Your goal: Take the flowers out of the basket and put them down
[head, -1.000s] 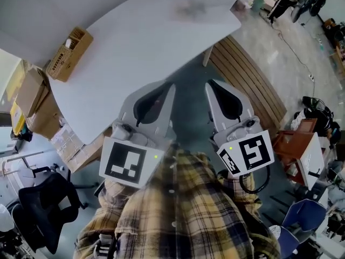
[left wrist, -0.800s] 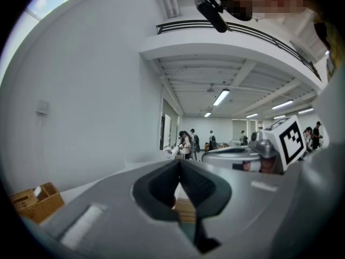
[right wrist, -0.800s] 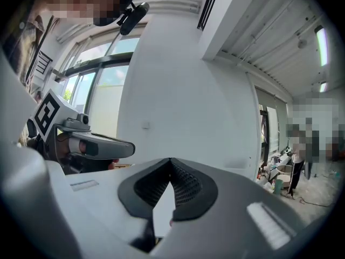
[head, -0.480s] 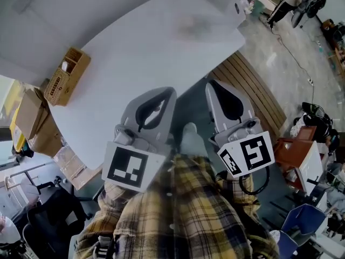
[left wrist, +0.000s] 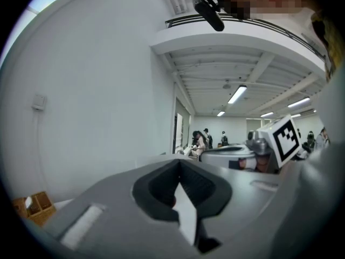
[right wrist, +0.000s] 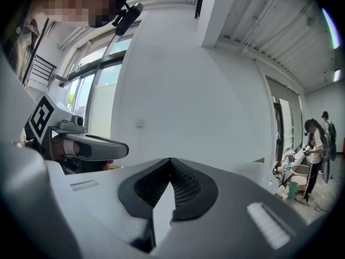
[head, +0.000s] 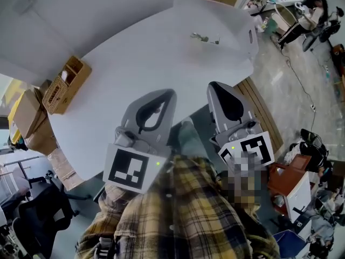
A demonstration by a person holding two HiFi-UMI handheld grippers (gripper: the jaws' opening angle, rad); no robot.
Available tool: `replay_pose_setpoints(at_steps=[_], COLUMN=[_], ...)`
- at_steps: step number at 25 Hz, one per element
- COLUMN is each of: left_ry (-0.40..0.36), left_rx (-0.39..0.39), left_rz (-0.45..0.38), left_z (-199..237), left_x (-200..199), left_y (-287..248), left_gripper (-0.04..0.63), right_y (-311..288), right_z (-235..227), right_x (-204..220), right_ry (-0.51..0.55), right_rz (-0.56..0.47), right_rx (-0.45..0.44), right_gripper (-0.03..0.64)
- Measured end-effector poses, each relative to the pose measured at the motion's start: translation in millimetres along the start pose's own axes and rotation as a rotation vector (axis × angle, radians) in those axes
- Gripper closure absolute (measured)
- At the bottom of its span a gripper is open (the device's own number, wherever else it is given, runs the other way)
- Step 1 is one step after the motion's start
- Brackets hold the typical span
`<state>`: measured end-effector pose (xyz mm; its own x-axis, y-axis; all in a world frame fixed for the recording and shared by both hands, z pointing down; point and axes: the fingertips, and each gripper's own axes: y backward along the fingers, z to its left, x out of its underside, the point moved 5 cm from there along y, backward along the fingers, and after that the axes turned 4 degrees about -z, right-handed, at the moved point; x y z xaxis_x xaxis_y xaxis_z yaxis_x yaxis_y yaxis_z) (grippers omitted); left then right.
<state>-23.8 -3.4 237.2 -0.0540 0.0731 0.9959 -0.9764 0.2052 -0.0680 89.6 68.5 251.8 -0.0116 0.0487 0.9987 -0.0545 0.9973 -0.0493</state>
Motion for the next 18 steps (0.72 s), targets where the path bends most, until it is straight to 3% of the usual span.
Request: replay_pose_setpoints(at_steps=[11, 18], left_ry=[0.038, 0.052], left_rx=[-0.247, -0.389], left_rz=[-0.022, -0.019], left_z=[30, 42], left_x=[-23, -18], left_y=[-113, -145], left_gripper=[0.594, 0.594], right_y=[-90, -130], right_z=[-116, -156], right_x=[-24, -17], right_ry=[0.041, 0.034], right_rz=[0.024, 0.027], right_rx=[-0.250, -0.365], right_gripper=[0.612, 0.612])
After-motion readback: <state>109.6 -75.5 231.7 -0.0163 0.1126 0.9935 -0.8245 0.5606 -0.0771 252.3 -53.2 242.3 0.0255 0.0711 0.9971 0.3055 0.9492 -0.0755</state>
